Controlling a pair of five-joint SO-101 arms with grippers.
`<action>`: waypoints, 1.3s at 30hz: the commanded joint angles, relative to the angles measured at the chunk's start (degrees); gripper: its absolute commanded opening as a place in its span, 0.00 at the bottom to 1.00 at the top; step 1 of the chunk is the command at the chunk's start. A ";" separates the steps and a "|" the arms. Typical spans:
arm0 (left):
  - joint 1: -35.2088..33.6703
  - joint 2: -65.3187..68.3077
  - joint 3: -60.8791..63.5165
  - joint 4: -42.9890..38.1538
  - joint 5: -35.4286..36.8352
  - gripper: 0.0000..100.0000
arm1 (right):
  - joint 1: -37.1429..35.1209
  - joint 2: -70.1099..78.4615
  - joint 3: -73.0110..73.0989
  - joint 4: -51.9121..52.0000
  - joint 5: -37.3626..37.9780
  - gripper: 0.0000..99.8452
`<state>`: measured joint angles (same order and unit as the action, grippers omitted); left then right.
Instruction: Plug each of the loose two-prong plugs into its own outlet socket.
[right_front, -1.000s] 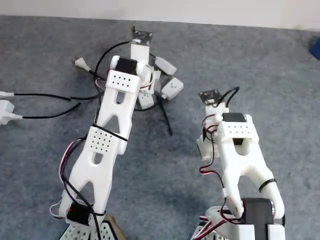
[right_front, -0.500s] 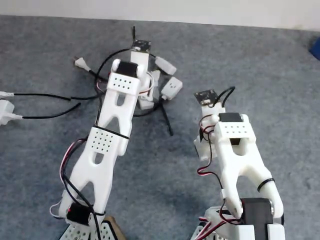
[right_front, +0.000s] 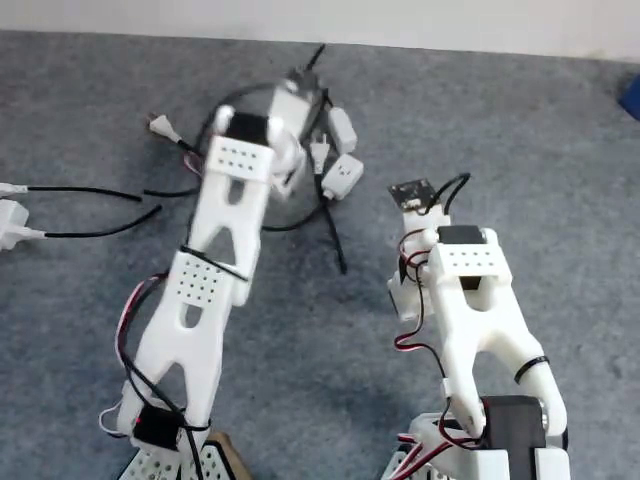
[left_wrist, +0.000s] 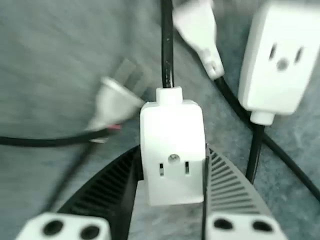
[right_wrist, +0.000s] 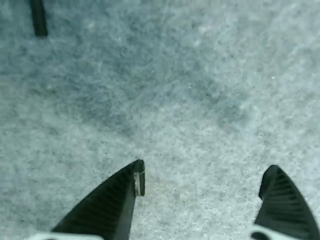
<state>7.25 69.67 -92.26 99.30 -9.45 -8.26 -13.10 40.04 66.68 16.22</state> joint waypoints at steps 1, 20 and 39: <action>-2.33 -14.37 -0.22 1.58 -4.13 0.04 | -0.40 -2.24 0.04 -0.04 0.44 0.35; 8.13 -80.31 93.41 1.23 -20.75 0.04 | 6.73 -2.24 0.04 0.13 3.60 0.35; 6.29 -88.66 133.58 -39.21 -47.38 0.13 | 5.85 -2.77 1.80 -0.22 3.60 0.35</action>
<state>15.43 -16.57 40.84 62.99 -56.22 -2.55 -13.45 42.15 66.68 18.68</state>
